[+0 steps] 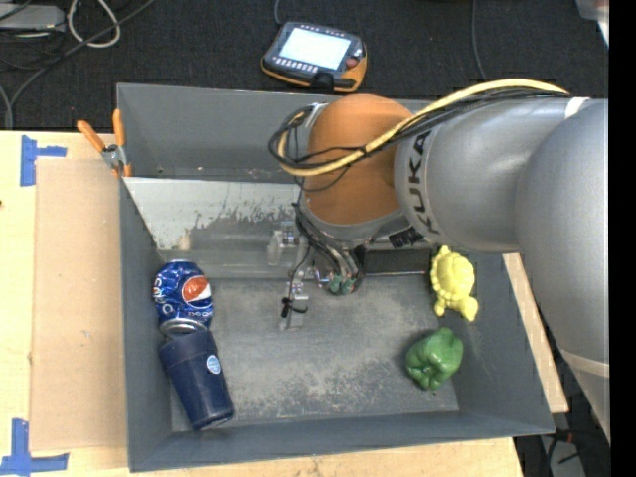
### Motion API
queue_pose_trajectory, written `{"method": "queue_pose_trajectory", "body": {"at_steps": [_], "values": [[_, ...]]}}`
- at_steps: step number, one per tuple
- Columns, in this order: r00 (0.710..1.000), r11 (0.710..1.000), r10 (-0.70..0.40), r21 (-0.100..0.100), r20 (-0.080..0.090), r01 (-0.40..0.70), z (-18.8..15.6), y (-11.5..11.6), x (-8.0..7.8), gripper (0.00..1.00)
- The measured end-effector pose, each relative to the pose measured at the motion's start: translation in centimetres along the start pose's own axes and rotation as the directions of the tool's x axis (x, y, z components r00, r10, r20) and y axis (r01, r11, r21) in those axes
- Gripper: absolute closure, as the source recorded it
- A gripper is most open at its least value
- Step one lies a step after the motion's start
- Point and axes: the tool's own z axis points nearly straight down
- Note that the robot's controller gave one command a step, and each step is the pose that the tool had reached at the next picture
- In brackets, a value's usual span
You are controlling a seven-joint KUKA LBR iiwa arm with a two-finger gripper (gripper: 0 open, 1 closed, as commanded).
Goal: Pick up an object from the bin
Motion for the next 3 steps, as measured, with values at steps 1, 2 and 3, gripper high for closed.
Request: {"method": "queue_pose_trajectory", "body": {"at_steps": [1,2,3], "values": [[1.0,1.0,0.005,-0.001,0.007,-0.005,-0.5,-0.1,-0.2,0.0],[0.855,0.855,-0.518,0.001,0.006,0.518,7.3,7.7,0.0,0.0],[0.927,0.927,-0.374,0.004,0.015,0.374,-0.1,5.7,-0.3,0.0]]}}
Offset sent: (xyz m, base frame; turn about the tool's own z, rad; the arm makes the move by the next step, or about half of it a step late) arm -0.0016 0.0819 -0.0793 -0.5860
